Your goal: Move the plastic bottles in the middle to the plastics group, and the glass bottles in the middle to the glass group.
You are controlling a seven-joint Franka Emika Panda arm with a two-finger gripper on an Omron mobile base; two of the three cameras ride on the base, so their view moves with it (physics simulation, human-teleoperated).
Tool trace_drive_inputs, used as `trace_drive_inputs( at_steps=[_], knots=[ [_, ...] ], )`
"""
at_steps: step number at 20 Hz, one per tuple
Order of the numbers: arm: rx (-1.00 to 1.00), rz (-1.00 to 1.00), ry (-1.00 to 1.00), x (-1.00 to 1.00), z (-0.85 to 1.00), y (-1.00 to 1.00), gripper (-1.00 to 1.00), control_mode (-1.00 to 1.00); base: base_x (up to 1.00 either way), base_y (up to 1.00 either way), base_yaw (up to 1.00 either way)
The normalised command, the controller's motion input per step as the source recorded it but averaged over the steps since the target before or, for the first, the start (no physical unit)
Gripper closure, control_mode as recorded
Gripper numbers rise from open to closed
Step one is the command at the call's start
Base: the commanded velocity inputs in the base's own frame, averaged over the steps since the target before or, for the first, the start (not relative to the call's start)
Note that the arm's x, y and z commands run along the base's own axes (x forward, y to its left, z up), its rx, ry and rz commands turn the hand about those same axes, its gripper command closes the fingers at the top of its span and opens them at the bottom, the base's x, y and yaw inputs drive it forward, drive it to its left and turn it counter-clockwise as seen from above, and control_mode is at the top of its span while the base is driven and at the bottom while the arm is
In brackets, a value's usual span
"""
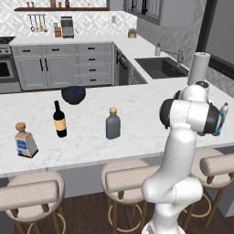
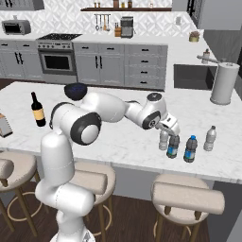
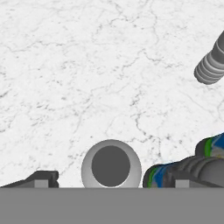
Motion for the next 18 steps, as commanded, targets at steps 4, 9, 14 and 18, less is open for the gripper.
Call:
trace_drive_inputs(
  at_steps=[4,9,14,18],
  knots=[
    [0.0,0.0,0.0,0.0,0.18,0.0,-1.0,-1.0,0.0,0.0,0.0],
    [0.0,0.0,0.0,0.0,0.31,0.0,-1.0,-1.0,0.0,0.0,0.0],
    [0.0,0.0,-0.02,-0.01,0.63,0.02,-1.0,-1.0,0.0,0.0,0.0],
    [0.0,0.0,-0.04,-0.24,0.72,0.28,-1.0,-1.0,0.0,0.0,0.0]
  ],
)
